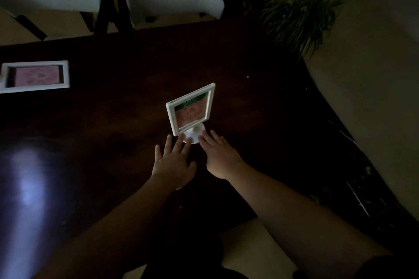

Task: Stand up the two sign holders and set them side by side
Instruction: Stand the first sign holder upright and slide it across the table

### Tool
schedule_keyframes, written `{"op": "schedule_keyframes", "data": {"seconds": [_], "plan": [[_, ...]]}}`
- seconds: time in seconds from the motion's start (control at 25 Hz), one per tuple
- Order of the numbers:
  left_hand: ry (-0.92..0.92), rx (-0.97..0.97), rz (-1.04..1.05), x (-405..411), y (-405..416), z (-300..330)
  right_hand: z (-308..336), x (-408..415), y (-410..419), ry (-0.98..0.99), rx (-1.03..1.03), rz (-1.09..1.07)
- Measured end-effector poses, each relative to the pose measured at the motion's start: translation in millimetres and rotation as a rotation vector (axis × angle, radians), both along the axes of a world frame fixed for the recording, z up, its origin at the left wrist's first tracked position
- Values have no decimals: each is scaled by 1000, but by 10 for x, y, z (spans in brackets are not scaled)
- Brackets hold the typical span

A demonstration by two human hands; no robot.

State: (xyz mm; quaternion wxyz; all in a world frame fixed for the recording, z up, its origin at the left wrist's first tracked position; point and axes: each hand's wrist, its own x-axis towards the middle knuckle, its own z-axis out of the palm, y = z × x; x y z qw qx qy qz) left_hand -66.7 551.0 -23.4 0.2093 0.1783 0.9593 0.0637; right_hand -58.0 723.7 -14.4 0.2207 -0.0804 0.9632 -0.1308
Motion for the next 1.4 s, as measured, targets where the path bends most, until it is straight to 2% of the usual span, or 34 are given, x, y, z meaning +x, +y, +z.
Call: {"op": "schedule_keyframes", "data": {"seconds": [0.44, 0.96, 1.4], "plan": [[9, 25, -142, -622, 575, -46, -65, -395, 505, 27, 45, -165], [12, 13, 7, -870, 1840, -144, -193, -845, 1739, 50, 0, -86], [21, -16, 32, -1212, 2824, -151, -216, -1241, 2722, 51, 0, -55]]}}
